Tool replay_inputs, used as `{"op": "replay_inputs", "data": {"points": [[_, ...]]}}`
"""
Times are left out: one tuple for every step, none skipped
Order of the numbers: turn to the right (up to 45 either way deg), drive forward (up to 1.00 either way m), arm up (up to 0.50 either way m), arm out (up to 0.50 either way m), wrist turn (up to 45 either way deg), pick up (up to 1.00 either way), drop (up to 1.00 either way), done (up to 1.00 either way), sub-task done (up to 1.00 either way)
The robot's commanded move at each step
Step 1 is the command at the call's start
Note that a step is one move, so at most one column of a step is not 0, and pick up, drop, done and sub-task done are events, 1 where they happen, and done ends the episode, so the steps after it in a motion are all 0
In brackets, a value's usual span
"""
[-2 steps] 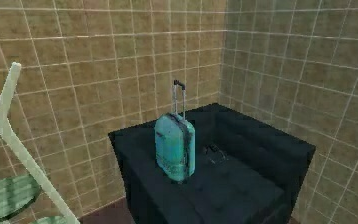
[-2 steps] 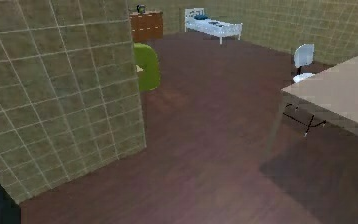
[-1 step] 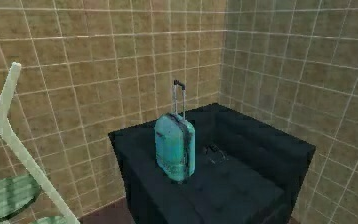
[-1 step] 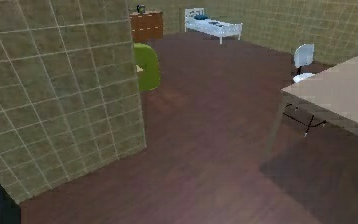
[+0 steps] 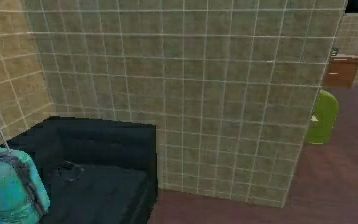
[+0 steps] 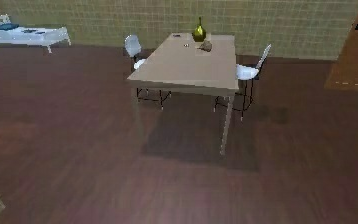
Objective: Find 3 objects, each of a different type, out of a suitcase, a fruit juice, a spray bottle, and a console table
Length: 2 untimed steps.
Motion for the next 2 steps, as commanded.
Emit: {"op": "replay_inputs", "data": {"points": [[45.0, 0.0, 0.0, 0.0, 0.0, 0.0, 0.0, 0.0, 0.0], [45.0, 0.0, 0.0, 0.0, 0.0, 0.0, 0.0, 0.0, 0.0]]}}
